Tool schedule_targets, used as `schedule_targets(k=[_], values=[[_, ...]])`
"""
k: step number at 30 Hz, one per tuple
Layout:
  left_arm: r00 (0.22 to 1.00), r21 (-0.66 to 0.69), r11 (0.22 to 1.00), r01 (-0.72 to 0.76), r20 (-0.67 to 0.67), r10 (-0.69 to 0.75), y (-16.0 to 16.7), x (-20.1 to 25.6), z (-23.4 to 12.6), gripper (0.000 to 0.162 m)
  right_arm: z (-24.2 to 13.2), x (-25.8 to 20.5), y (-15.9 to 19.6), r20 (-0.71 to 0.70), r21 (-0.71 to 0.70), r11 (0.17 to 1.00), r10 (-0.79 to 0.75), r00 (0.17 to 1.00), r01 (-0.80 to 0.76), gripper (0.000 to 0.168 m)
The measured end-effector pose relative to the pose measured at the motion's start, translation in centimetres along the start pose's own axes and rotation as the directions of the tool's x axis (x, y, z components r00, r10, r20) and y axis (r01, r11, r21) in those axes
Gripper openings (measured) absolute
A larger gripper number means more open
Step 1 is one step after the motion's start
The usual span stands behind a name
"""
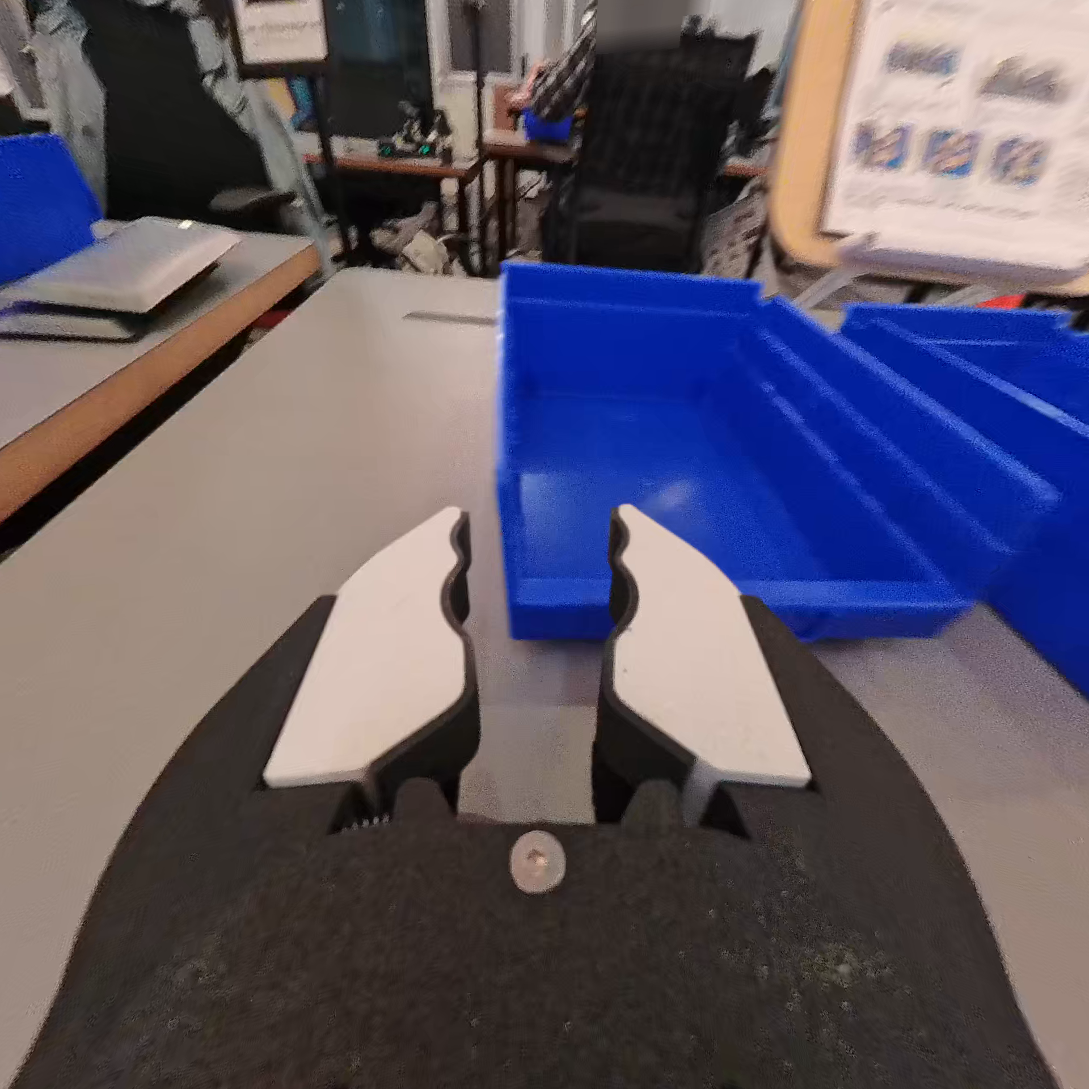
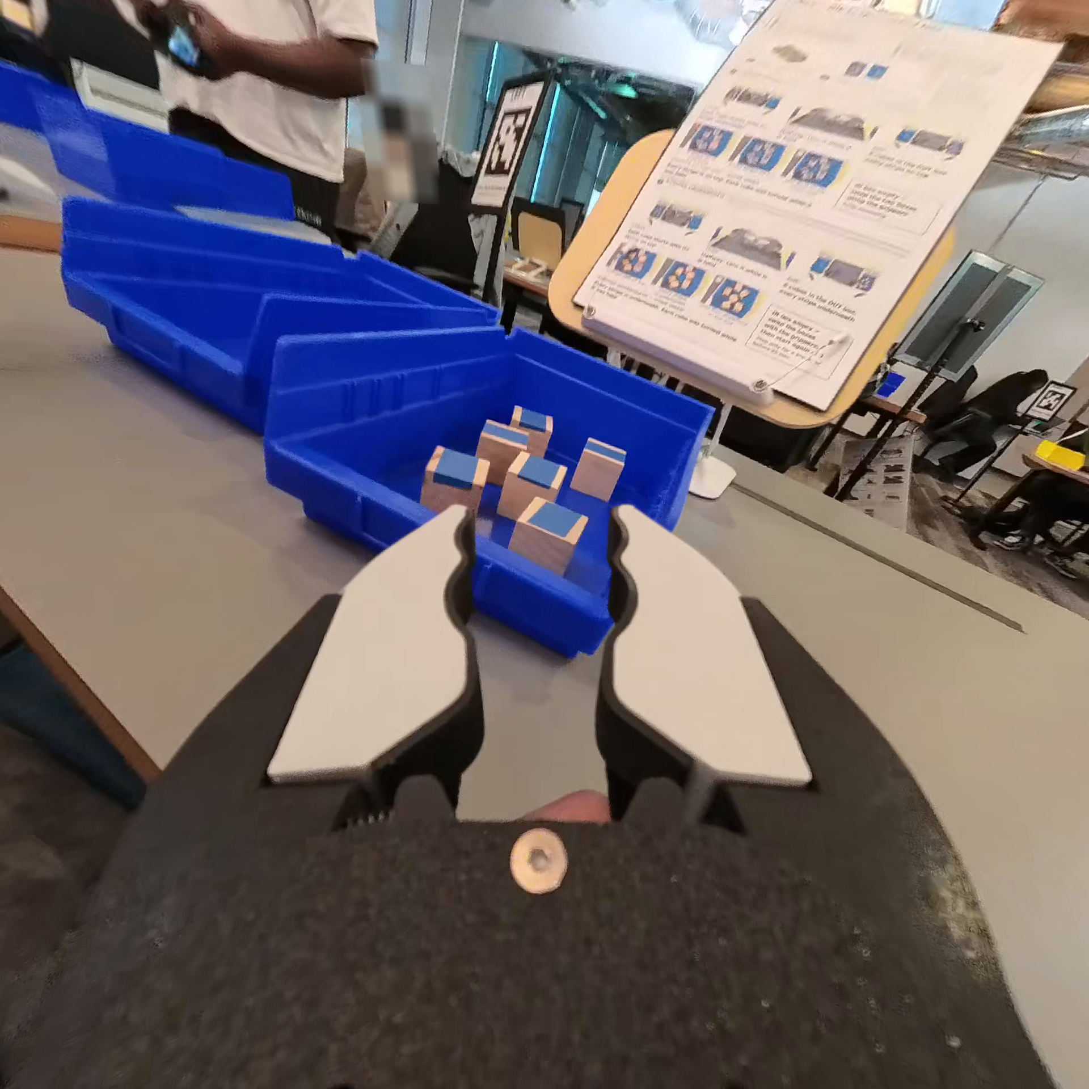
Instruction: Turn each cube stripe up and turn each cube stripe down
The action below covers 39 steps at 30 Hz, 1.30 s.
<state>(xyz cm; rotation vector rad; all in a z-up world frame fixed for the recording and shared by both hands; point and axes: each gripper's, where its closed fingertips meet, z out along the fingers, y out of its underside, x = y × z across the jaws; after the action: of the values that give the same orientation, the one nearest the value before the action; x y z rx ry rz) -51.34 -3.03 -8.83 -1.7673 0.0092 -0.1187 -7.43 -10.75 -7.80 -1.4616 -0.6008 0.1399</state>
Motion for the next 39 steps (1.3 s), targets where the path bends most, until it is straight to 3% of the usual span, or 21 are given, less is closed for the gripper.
schedule_targets(k=[6,8,12,16,21,24,28,29,30,31,35,39], values=[[0.999,-0.163,0.986,0.025,0.038,-0.019,2.1,-1.6,6.1,0.063,0.4,-1.0,1.4,0.045,-0.097,0.995,0.042,0.998,-0.038,0.043],[0.999,-0.138,0.990,0.040,0.012,-0.038,1.2,-1.2,7.4,0.042,0.5,-1.6,1.7,0.082,-0.120,0.990,0.080,0.993,-0.070,0.039],[0.995,-0.212,0.973,0.095,0.012,-0.094,1.6,-1.0,7.5,0.002,0.4,-2.8,1.5,0.144,-0.121,0.979,0.180,0.973,-0.164,0.031],[0.996,-0.189,0.981,0.045,0.087,-0.029,2.4,-0.8,3.4,0.002,0.7,-6.1,1.3,0.242,-0.164,0.962,0.255,0.936,-0.220,0.029],[0.977,-0.126,0.985,0.122,0.190,-0.097,4.1,0.6,-4.9,0.003,2.6,-13.7,0.2,0.362,-0.248,0.937,0.327,0.873,-0.248,0.041],[0.978,-0.120,0.989,0.084,0.201,-0.059,4.9,2.2,-8.3,0.005,5.3,-17.3,-1.3,0.356,-0.273,0.916,0.381,0.853,-0.295,0.048],[0.981,-0.130,0.991,0.026,0.193,0.000,5.6,3.7,-10.8,0.007,10.0,-19.7,-1.3,0.244,-0.307,0.895,0.403,0.882,-0.323,0.049],[0.982,-0.129,0.991,0.026,0.191,-0.001,5.7,3.9,-11.3,0.007,10.8,-20.6,-0.9,0.246,-0.345,0.878,0.426,0.871,-0.332,0.044],[0.981,-0.126,0.992,0.029,0.193,-0.004,5.7,3.9,-11.6,0.006,11.5,-21.3,-0.7,0.240,-0.380,0.857,0.454,0.858,-0.348,0.023],[0.978,-0.116,0.993,0.029,0.208,-0.005,5.8,3.8,-11.9,0.006,12.0,-21.6,-1.0,0.235,-0.387,0.846,0.476,0.848,-0.368,0.027],[0.970,-0.052,0.999,0.003,0.241,0.010,4.7,3.9,-13.0,0.008,13.0,-21.0,-1.6,0.181,-0.387,0.861,0.423,0.888,-0.331,0.008],[0.967,0.110,0.991,-0.080,0.250,0.050,-0.4,6.4,-14.1,0.007,11.9,-17.9,-5.5,0.130,-0.226,0.922,0.348,0.929,-0.314,0.004]])
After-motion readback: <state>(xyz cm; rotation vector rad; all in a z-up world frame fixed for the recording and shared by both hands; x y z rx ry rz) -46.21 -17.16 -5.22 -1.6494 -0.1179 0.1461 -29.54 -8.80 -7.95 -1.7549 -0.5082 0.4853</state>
